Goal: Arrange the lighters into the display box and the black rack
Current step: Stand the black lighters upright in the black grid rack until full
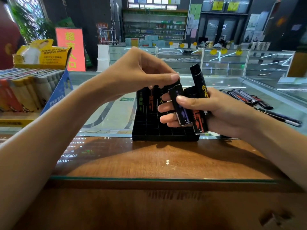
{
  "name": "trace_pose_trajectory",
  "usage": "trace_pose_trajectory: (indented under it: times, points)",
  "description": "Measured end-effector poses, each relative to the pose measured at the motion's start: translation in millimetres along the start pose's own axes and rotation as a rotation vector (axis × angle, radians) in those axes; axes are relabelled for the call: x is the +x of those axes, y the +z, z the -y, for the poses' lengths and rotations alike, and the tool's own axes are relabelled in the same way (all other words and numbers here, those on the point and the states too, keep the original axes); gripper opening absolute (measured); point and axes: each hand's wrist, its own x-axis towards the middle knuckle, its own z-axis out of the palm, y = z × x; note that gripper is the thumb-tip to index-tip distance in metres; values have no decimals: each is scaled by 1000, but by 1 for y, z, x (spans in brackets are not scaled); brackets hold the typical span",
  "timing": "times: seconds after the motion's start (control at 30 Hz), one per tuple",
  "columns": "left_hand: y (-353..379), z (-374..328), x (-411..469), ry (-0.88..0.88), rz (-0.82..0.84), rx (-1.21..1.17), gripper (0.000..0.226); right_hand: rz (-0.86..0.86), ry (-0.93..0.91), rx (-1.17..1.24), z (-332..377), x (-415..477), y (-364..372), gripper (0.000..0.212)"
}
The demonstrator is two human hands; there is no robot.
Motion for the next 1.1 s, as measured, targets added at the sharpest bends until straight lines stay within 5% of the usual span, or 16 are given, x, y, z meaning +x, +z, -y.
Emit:
trace_pose_trajectory:
  times: [0.3, 0.63, 0.9, 1.1]
  points:
    - [6, 0, 1, 8, 102, 73, 25, -17, -8, 3, -1, 1, 0, 29]
    - [3, 1, 0, 40, -3, 24, 25, -44, -44, 13, 0, 1, -1, 32]
    - [-1, 2, 0, 72, 66, -155, 24, -14, -58, 134, 1, 0, 0, 31]
    - [3, 4, 2, 37, -50, -87, 31, -233, -157, -84, -3, 2, 0, 17]
